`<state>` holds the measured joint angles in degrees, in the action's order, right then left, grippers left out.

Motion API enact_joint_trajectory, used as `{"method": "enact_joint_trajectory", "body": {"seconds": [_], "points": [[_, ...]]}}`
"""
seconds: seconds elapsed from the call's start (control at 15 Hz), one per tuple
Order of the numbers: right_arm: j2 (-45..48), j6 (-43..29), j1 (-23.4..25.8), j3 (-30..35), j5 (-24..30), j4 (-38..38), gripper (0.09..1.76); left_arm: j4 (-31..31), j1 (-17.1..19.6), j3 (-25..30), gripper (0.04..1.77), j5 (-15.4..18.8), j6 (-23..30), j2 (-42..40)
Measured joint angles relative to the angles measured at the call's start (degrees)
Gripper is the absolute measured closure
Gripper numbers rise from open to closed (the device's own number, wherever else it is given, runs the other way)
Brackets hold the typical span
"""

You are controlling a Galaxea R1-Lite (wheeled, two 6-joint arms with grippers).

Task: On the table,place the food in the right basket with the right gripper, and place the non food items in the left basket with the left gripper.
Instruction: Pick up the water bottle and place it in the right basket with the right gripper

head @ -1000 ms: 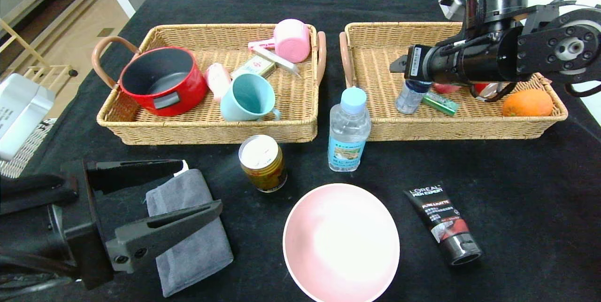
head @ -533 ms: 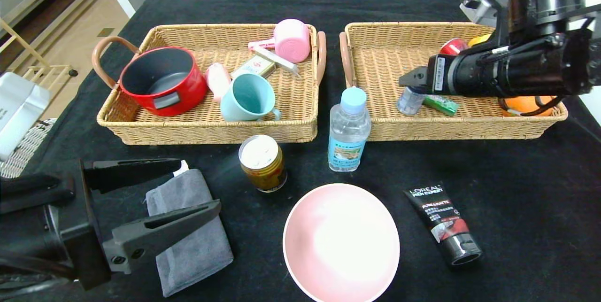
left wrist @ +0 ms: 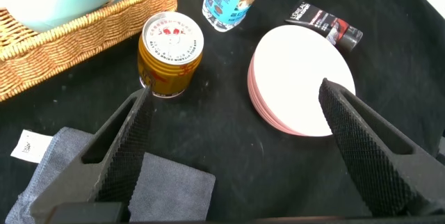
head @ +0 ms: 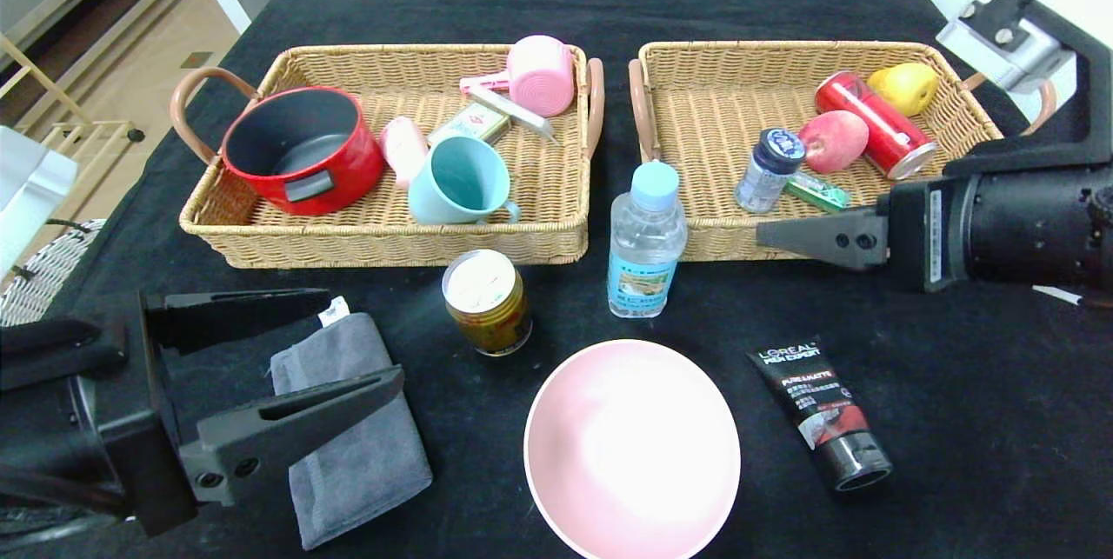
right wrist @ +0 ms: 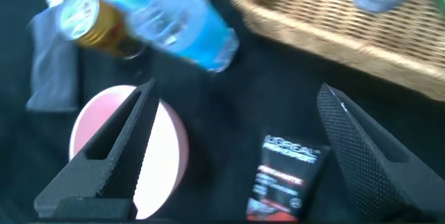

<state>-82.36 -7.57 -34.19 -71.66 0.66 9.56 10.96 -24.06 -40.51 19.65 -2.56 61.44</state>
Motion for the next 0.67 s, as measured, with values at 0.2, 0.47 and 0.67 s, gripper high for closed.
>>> {"method": "enact_joint_trajectory", "body": {"seconds": [0.2, 0.47, 0.67], "points": [[0.1, 2.1, -3.5, 5.8, -1.8, -11.2, 0.17, 0.0, 0.0, -0.1, 0.09, 0.0, 0.0, 0.0], [-2.8, 3.8, -8.7, 7.0, -8.6, -13.2, 0.16, 0.1, 0.0, -0.1, 0.09, 0.0, 0.0, 0.2], [-5.2, 4.9, -11.7, 5.7, -14.3, -13.5, 0.15, 0.1, 0.0, -0.1, 0.09, 0.0, 0.0, 0.4]]}}
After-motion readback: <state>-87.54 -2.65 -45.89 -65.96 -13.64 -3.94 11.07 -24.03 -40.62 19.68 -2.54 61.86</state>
